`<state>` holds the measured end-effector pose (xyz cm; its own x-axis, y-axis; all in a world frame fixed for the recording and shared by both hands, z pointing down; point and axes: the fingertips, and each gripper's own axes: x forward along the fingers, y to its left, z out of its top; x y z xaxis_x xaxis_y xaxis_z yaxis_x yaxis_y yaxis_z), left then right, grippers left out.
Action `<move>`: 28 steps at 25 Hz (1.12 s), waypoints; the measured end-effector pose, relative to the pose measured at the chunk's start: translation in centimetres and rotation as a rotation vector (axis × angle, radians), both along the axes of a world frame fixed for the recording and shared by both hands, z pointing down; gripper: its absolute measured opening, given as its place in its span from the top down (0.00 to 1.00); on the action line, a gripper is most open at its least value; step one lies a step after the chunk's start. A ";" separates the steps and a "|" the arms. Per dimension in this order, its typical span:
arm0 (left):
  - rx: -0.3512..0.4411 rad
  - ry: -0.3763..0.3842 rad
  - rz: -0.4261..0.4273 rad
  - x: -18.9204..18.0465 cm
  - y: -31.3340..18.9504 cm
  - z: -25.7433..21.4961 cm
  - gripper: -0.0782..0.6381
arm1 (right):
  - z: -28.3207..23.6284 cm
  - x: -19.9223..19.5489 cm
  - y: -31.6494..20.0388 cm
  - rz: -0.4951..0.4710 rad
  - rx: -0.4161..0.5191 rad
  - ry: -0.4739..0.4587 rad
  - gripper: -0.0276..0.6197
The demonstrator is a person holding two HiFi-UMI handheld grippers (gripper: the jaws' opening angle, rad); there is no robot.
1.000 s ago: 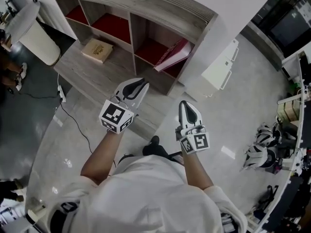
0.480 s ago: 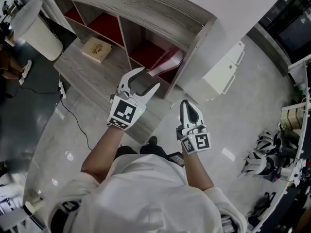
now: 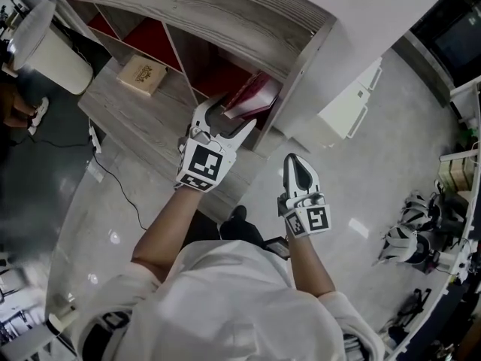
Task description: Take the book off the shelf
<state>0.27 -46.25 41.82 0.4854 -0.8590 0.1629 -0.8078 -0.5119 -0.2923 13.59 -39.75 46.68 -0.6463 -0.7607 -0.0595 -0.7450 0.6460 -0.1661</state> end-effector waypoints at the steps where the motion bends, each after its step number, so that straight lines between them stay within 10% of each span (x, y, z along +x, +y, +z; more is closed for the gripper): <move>1: 0.003 -0.003 -0.002 0.1 -0.3 0.0 0.48 | 0.2 0.0 0.0 0.004 -0.003 0.001 0.93; 28: 0.031 -0.026 -0.045 0.0 -0.9 0.5 0.67 | 1.3 1.0 1.0 0.023 -0.022 0.009 0.93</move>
<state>0.23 -47.11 42.37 0.4421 -0.8848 0.1474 -0.8219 -0.4654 -0.3285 14.56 -38.72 47.99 -0.6291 -0.7765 -0.0373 -0.7612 0.6250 -0.1730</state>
